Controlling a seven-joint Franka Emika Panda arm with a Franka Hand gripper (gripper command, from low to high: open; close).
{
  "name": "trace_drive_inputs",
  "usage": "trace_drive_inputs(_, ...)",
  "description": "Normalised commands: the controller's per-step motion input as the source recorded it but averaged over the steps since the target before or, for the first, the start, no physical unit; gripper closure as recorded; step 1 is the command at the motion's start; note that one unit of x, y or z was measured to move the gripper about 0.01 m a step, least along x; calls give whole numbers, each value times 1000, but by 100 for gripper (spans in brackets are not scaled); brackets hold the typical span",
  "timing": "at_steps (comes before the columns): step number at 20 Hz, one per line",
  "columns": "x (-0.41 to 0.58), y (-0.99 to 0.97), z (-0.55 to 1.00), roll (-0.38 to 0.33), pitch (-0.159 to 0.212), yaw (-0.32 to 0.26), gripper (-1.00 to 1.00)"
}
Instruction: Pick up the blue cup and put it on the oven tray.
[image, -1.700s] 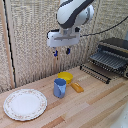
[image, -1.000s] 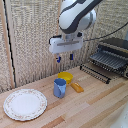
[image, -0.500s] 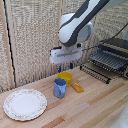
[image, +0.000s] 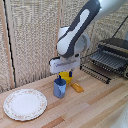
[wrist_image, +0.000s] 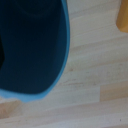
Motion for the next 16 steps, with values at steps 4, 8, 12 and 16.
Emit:
trace_drive_inputs(4, -24, -14, -410, -56, -34, 102, -100)
trace_drive_inputs(8, 0, 0, -279, -41, -34, 90, 100)
trace_drive_inputs(12, -1, 44, -38, -4, -34, 4, 100)
trace_drive_inputs(16, 0, 179, 0, -32, -1, 15, 100)
